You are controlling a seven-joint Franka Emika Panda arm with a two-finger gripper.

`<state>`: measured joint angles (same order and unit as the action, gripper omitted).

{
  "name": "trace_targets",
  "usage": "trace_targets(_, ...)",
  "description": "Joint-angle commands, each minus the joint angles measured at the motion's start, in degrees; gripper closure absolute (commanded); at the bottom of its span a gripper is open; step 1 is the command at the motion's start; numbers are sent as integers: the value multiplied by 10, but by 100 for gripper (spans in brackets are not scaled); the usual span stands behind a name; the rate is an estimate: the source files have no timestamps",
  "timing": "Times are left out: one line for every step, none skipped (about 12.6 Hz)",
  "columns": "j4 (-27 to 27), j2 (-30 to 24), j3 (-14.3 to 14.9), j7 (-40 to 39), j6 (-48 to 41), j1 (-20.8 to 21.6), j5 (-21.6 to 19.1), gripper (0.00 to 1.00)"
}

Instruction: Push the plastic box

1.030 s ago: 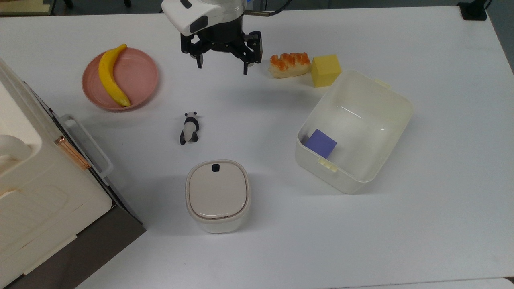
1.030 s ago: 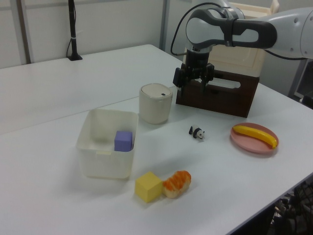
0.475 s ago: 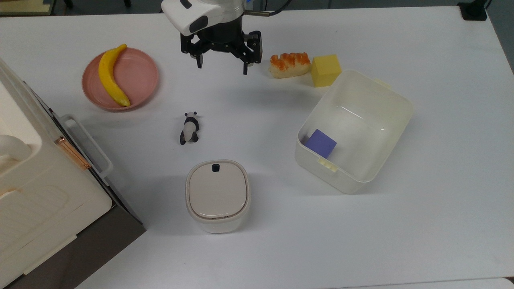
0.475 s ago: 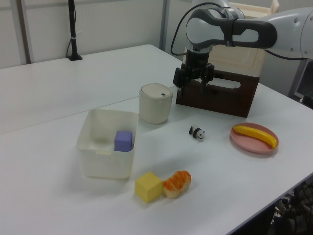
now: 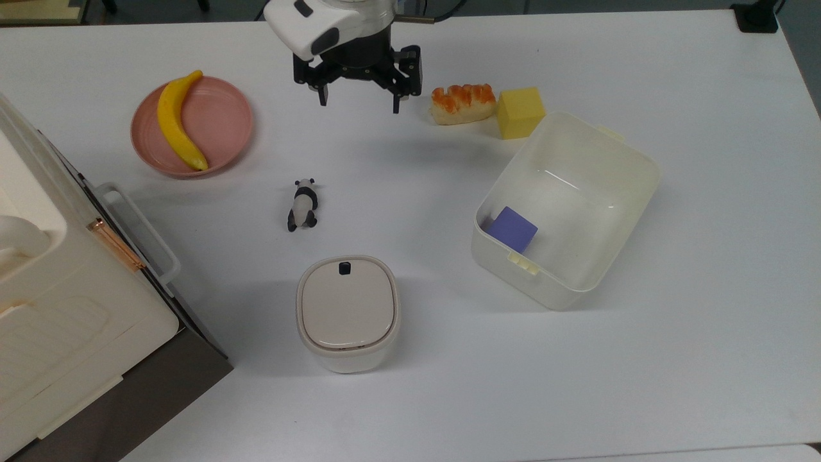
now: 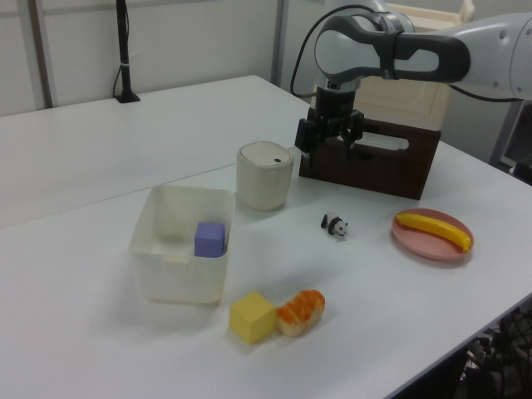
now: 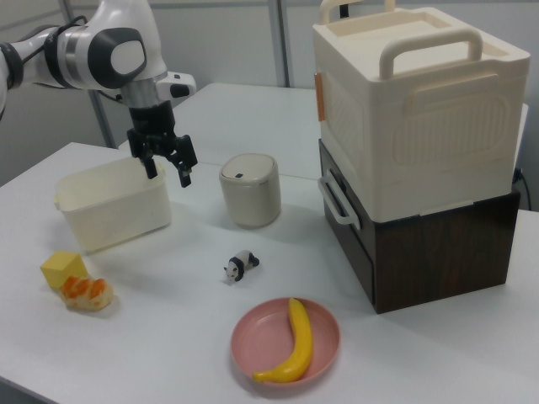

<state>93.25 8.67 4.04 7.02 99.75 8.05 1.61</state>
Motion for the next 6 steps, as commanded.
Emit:
trace_targets(3,-5,0,-125,-27,19,-12,0)
trace_targets(3,-7,-2,-193,-34,24,-12,0)
trace_targets(3,-6,-2,-270,-40,40,-10,0)
trace_targets(3,-5,-1,-318,-42,48,-9,0)
trace_targets(3,-1,-1,-351,-42,58,-6,0)
trace_targets(4,4,-1,-387,-40,78,-3,0)
